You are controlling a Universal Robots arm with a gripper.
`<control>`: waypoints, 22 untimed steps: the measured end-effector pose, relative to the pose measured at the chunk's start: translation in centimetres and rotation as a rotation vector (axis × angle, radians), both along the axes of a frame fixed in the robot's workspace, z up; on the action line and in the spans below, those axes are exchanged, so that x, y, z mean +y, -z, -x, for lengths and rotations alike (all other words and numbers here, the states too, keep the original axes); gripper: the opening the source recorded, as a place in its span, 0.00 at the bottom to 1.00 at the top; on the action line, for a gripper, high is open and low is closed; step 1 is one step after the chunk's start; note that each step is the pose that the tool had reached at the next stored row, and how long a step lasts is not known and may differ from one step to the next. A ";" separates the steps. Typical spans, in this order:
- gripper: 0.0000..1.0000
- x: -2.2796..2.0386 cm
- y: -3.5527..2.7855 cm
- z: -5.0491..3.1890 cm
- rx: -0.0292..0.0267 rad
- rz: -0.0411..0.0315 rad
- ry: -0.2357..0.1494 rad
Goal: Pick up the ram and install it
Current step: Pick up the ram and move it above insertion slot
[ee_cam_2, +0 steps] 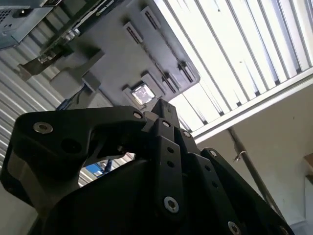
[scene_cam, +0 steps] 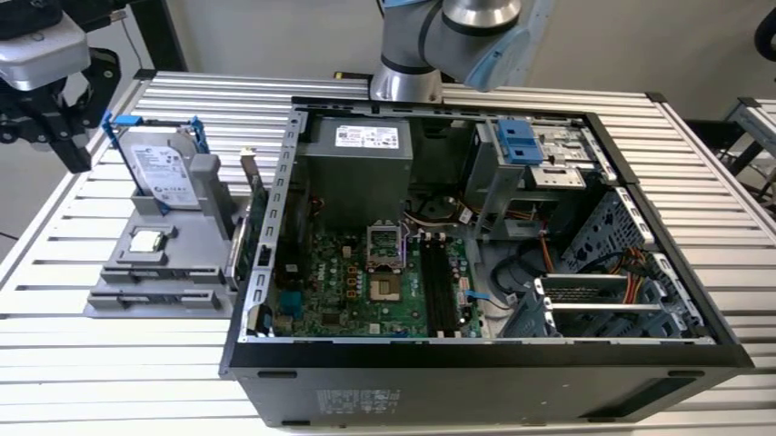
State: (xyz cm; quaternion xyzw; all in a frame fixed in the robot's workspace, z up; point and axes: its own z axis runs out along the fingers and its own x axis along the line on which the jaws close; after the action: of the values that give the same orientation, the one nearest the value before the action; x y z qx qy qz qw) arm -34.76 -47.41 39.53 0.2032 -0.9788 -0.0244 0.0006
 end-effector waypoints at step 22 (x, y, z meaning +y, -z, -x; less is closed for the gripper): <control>0.00 0.00 -0.17 0.00 0.0000 0.0000 -0.230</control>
State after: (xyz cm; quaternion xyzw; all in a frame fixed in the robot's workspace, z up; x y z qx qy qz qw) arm -34.76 -47.41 39.70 0.3144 -0.9490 -0.0242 0.0034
